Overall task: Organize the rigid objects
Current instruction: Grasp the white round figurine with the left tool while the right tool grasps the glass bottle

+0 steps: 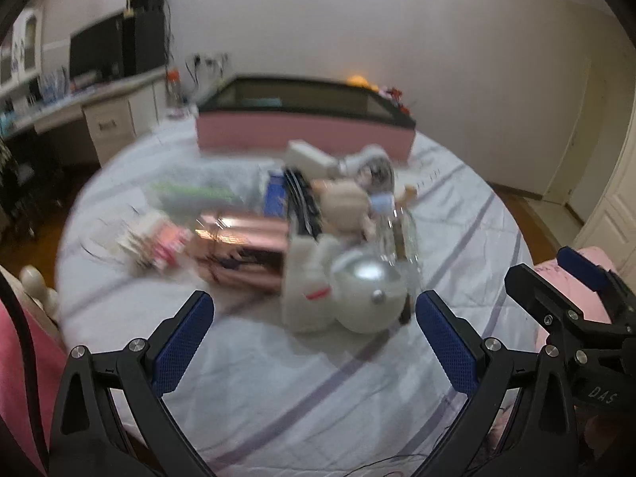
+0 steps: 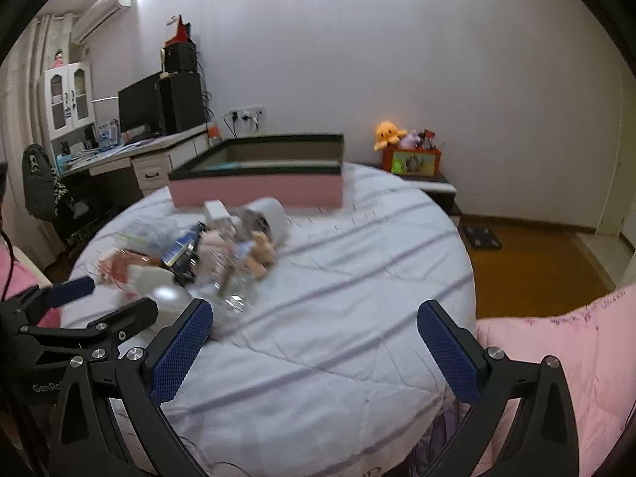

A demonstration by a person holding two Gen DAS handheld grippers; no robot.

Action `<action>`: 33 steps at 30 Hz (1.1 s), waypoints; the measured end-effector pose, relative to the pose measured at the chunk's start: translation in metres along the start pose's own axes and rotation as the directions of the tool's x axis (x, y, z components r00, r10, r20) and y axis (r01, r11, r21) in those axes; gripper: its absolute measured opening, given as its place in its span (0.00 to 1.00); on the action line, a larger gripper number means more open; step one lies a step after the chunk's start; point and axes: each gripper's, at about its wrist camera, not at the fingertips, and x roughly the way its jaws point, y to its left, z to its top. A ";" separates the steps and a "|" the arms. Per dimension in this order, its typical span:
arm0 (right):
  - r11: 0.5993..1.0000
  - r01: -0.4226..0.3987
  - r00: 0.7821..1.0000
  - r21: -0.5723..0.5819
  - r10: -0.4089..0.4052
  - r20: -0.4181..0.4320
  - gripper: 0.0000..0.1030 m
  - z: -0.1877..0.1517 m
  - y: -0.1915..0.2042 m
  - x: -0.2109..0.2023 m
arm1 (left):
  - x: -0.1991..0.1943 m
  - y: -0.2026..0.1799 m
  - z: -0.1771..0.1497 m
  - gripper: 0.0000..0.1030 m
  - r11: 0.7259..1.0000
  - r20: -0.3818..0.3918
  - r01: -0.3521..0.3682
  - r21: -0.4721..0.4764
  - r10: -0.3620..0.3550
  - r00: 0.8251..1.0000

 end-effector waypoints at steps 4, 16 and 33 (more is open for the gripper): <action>1.000 0.005 0.999 0.009 -0.004 -0.034 1.00 -0.004 -0.009 0.013 | 0.013 -0.003 -0.001 1.00 1.000 -0.041 -0.014 -0.011 0.013 0.999; 0.999 -0.035 0.996 0.010 0.036 -0.087 1.00 0.002 -0.004 0.036 | 0.014 0.001 0.003 0.70 0.997 -0.053 0.072 0.029 -0.070 0.996; 0.983 -0.182 0.958 0.024 0.182 -0.223 0.98 0.014 0.044 0.086 | -0.011 0.038 0.011 0.70 0.998 0.012 0.033 0.054 -0.034 0.999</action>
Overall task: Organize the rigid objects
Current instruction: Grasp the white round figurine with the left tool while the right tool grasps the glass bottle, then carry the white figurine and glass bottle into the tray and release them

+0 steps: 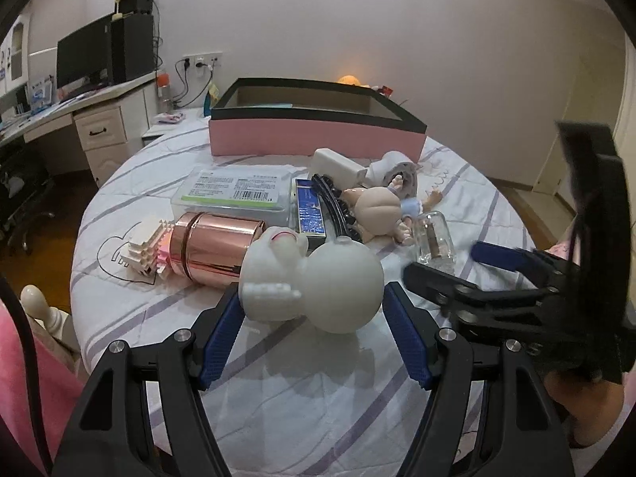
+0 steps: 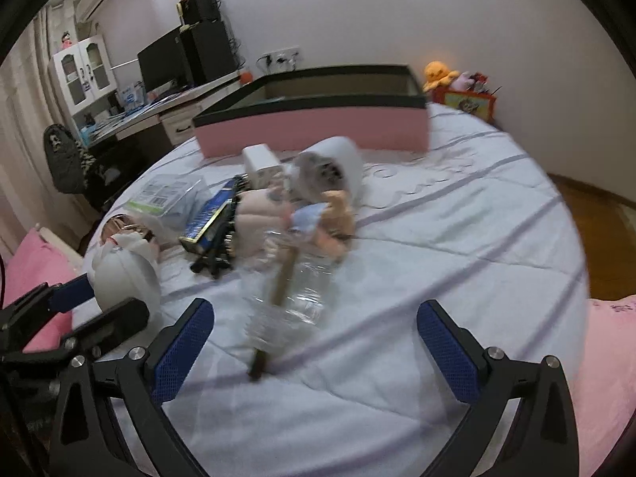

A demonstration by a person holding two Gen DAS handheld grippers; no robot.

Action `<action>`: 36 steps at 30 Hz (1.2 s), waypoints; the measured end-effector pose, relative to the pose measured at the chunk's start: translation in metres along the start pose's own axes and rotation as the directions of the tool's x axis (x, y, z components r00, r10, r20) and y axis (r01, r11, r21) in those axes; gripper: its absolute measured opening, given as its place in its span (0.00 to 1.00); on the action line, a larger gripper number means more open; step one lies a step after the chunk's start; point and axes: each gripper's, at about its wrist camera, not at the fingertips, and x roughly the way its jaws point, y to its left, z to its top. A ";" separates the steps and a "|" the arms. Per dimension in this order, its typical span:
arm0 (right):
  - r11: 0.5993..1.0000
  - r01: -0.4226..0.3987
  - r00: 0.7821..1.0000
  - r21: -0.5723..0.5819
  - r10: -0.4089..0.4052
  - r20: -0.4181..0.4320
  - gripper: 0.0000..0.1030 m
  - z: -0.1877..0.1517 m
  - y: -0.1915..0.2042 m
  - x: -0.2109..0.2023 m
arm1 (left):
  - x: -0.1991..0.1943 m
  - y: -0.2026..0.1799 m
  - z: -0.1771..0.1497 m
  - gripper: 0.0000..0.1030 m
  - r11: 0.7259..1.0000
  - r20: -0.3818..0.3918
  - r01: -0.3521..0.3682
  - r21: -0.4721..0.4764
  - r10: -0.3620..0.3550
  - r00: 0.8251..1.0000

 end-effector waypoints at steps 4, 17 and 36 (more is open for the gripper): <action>0.999 0.015 1.000 -0.034 -0.015 -0.010 0.50 0.004 0.007 0.010 | 0.003 -0.001 0.001 0.70 1.000 0.001 0.013 0.001 -0.013 1.000; 0.999 -0.012 0.995 -0.034 0.015 0.095 0.47 0.019 -0.004 -0.025 | 0.005 -0.025 0.034 0.70 0.999 0.062 0.012 0.043 -0.014 0.998; 0.997 -0.008 0.972 -0.079 0.026 0.234 0.47 0.128 -0.019 -0.024 | 0.045 -0.014 0.176 0.69 0.995 0.165 -0.024 0.095 0.008 0.986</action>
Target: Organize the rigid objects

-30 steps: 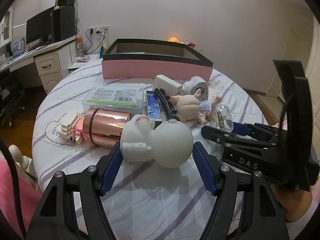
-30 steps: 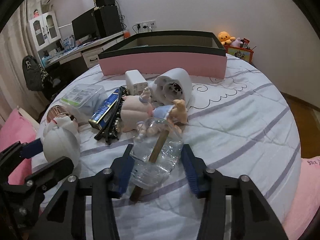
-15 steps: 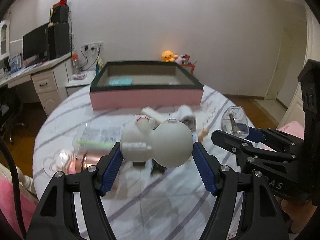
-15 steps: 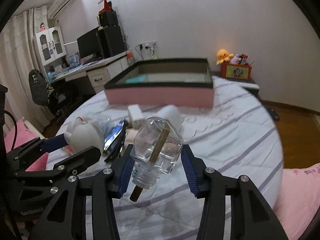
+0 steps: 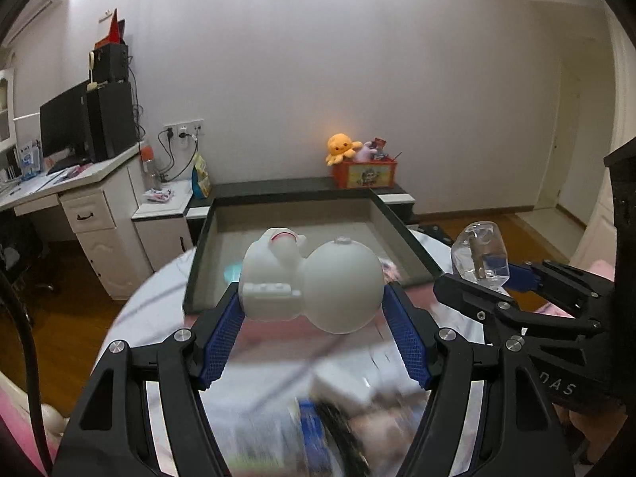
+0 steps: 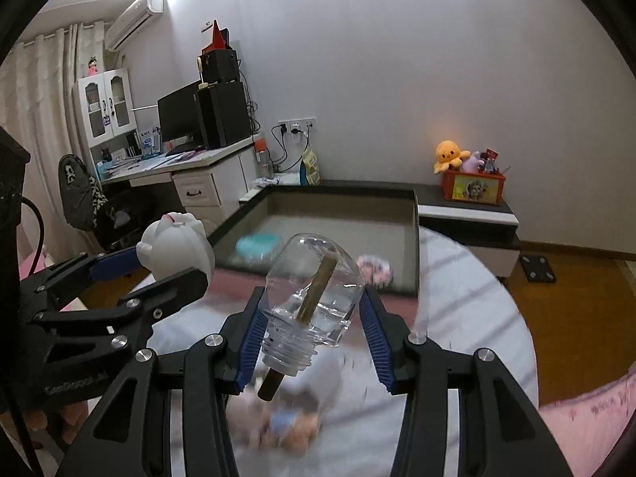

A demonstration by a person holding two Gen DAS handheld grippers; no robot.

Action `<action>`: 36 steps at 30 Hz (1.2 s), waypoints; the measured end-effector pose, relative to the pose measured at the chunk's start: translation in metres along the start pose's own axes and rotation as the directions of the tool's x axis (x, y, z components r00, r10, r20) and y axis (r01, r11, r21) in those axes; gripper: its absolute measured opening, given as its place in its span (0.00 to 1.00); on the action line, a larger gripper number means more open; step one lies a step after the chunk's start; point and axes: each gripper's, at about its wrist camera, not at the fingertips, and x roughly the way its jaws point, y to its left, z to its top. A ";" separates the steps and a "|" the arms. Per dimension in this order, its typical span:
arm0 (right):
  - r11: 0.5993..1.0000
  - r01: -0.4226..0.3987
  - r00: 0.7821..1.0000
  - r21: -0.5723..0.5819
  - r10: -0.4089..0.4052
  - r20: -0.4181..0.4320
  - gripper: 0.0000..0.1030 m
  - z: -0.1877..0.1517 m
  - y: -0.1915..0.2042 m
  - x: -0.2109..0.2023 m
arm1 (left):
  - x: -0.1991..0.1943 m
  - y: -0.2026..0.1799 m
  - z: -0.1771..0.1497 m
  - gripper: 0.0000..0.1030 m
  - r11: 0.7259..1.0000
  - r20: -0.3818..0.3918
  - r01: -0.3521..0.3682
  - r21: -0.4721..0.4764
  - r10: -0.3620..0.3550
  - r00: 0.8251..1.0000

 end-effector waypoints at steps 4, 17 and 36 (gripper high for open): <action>1.000 -0.015 1.000 0.017 0.015 -0.016 0.47 0.029 -0.008 0.035 | 0.043 0.017 0.032 0.69 1.000 -0.034 -0.022 0.006 0.022 0.999; 0.996 -0.001 0.957 0.089 0.027 -0.287 0.47 0.059 -0.048 0.189 | 0.189 0.047 0.048 0.70 0.992 -0.291 -0.115 0.052 0.125 0.948; 0.998 0.055 0.997 0.028 -0.053 -0.059 0.89 0.059 -0.021 0.079 | 0.045 0.037 0.040 0.88 0.992 -0.055 -0.128 0.005 0.128 0.990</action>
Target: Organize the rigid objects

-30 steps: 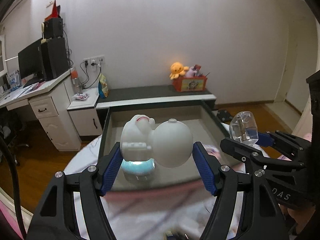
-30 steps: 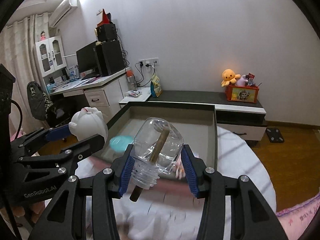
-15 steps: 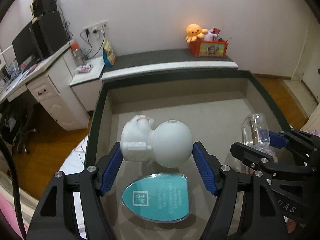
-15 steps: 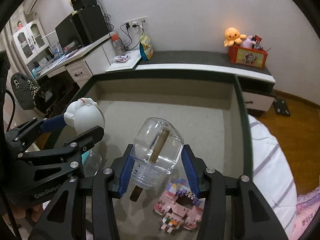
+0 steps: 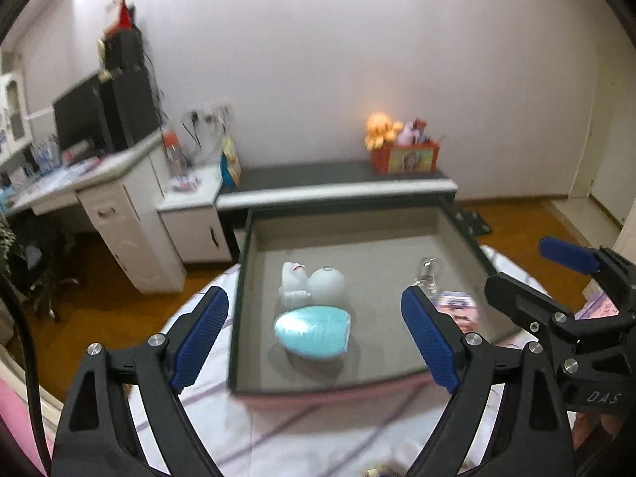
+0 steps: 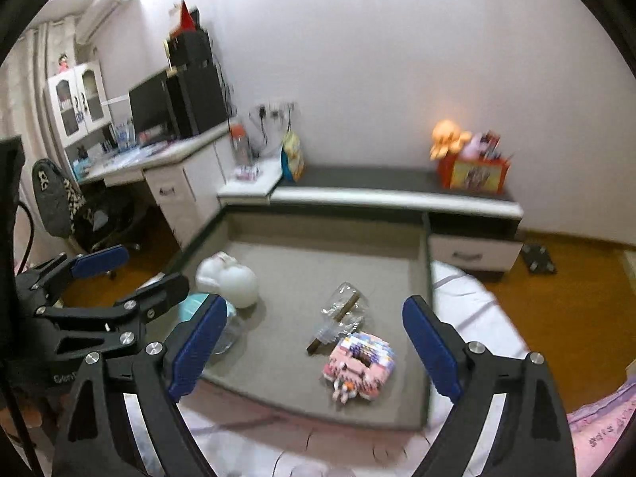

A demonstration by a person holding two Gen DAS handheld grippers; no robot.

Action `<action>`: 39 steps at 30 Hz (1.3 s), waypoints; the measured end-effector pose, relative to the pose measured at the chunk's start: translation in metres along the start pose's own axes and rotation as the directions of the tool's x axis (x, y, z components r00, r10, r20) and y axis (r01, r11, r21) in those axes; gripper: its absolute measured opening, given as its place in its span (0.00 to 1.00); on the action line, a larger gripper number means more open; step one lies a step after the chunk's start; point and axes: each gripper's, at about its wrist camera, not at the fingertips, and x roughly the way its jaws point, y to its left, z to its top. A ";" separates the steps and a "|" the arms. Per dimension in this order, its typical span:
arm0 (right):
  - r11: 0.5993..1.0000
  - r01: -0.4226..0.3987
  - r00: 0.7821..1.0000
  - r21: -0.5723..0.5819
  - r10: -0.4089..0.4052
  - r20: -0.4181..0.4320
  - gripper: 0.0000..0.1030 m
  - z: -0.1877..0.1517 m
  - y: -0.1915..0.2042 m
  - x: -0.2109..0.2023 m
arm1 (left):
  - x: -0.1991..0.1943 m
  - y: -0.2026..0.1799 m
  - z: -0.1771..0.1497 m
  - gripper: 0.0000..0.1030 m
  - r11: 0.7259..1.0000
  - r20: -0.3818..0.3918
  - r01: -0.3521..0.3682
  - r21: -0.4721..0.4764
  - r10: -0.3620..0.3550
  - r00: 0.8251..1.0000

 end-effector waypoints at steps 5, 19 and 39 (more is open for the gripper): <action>0.997 0.076 0.986 -0.033 -0.070 0.154 1.00 -0.016 0.021 -0.080 | -0.087 -0.011 -0.021 0.88 1.000 0.152 -0.023 0.009 0.021 0.988; 0.989 0.147 0.911 -0.002 -0.135 0.390 1.00 -0.087 0.064 -0.231 | -0.241 -0.027 -0.094 0.88 0.997 0.356 -0.071 0.001 0.066 0.932; 0.991 0.130 0.877 -0.043 -0.095 0.472 1.00 -0.119 0.095 -0.295 | -0.304 -0.023 -0.123 0.92 0.991 0.455 -0.124 -0.057 0.136 0.880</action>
